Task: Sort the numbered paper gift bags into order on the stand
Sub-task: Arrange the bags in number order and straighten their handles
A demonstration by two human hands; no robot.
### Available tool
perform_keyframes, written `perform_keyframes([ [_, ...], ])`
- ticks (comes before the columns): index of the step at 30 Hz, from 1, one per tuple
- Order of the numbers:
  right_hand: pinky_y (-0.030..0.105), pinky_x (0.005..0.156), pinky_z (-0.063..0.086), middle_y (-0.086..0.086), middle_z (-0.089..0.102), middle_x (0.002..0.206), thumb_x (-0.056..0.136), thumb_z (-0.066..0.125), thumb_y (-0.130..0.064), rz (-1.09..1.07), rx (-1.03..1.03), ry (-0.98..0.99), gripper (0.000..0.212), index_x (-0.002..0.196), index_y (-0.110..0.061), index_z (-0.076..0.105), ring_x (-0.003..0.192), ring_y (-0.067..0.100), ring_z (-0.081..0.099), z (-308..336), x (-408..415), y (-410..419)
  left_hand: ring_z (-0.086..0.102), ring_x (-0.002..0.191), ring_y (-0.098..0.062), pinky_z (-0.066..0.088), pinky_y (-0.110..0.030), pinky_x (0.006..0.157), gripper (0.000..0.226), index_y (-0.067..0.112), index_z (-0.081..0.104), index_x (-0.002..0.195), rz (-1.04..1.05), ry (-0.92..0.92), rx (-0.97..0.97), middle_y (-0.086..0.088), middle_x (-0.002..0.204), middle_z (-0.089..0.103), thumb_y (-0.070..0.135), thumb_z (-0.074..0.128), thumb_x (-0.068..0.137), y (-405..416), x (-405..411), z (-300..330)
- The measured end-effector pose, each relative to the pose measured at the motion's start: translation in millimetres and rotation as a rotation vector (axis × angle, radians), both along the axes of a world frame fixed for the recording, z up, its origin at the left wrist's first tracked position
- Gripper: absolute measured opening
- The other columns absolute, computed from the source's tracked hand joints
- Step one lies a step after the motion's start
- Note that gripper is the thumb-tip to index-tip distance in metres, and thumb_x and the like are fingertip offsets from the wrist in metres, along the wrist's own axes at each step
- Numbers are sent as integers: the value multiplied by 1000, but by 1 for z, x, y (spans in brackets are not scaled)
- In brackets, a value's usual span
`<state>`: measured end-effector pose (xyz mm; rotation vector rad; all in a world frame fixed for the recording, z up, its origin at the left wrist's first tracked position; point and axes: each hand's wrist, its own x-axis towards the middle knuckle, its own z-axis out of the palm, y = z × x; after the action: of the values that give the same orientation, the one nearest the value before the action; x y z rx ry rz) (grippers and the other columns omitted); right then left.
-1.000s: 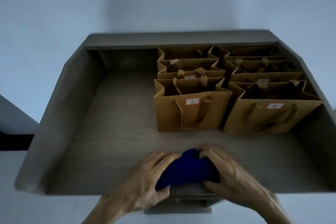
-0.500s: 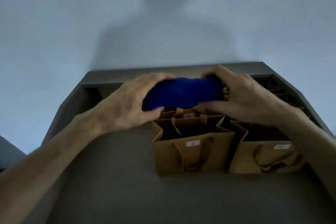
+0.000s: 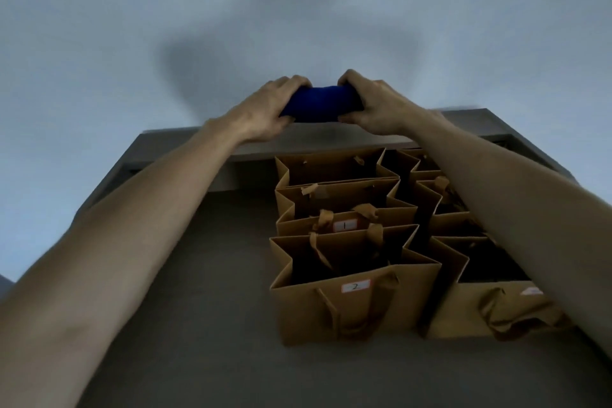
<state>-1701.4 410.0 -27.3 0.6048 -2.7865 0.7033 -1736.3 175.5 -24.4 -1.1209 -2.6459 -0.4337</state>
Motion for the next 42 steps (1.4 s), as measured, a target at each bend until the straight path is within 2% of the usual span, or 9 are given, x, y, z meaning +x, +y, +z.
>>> perform_keyframes([
  [8, 31, 90, 40, 14, 54, 132, 92, 61, -11, -88, 74, -50, 47, 133, -16, 38, 114, 26, 54, -26, -23, -6, 44, 127, -27, 41, -42, 106, 57, 21, 36, 140, 78, -82, 10, -12, 140, 44, 4, 58, 90, 8, -19, -31],
  [13, 44, 99, 47, 12, 53, 133, 94, 59, -17, -158, 22, -56, 50, 137, -22, 32, 116, 28, 56, -42, -21, -9, 37, 133, -35, 36, -55, 109, 57, 27, 31, 145, 195, -60, 36, -12, 149, 34, 16, 55, 94, 6, -14, -47],
  [16, 36, 98, 42, 13, 52, 136, 91, 65, -20, -154, -43, -99, 61, 141, -22, 30, 120, 27, 54, -36, -13, -2, 30, 136, -36, 32, -56, 111, 65, 27, 26, 148, 241, -26, 42, -11, 153, 25, 26, 59, 92, -1, -3, -47],
  [20, 39, 107, 41, 9, 50, 141, 88, 70, -31, -145, -142, -84, 64, 141, -19, 37, 128, 22, 48, -25, 12, 6, 29, 138, -27, 30, -42, 112, 56, 22, 38, 142, 212, 45, 175, -9, 151, 27, 26, 62, 91, -21, 30, -44],
  [27, 29, 93, 51, 0, 58, 126, 94, 62, -32, -66, -165, 118, 31, 122, -20, 59, 113, 11, 57, -22, 91, 2, 55, 106, 0, 43, -10, 91, 19, 18, 65, 113, 74, -33, 359, 4, 115, 62, 19, 55, 97, -43, 128, -41],
  [31, 14, 86, 47, -2, 63, 117, 95, 62, -24, -25, -153, 193, 19, 113, -17, 65, 106, 5, 57, -17, 137, -1, 59, 107, -3, 47, -16, 92, 20, 16, 65, 112, -17, -72, 430, 5, 113, 63, 20, 53, 97, -44, 182, -49],
  [35, 17, 85, 52, -2, 65, 112, 95, 62, -18, -8, -171, 267, 16, 109, -14, 68, 102, 7, 60, -18, 175, -5, 49, 123, -4, 41, -25, 102, 28, 22, 63, 115, -73, -73, 333, 11, 123, 58, 36, 49, 95, -43, 211, -73],
  [39, 20, 89, 52, 0, 65, 114, 96, 60, -15, 13, -158, 287, 15, 108, -12, 68, 105, 8, 61, -31, 206, -6, 31, 133, 2, 12, -15, 112, 34, 31, 60, 119, -43, -14, 208, 16, 126, 53, 48, 45, 93, -37, 224, -100],
  [42, 25, 94, 52, -2, 65, 115, 96, 60, -16, 24, -124, 272, 16, 110, -14, 68, 110, 8, 59, -42, 223, -6, 33, 137, -7, 17, -29, 114, 35, 30, 63, 115, 2, 35, 134, 11, 130, 57, 48, 42, 93, -36, 230, -112],
])
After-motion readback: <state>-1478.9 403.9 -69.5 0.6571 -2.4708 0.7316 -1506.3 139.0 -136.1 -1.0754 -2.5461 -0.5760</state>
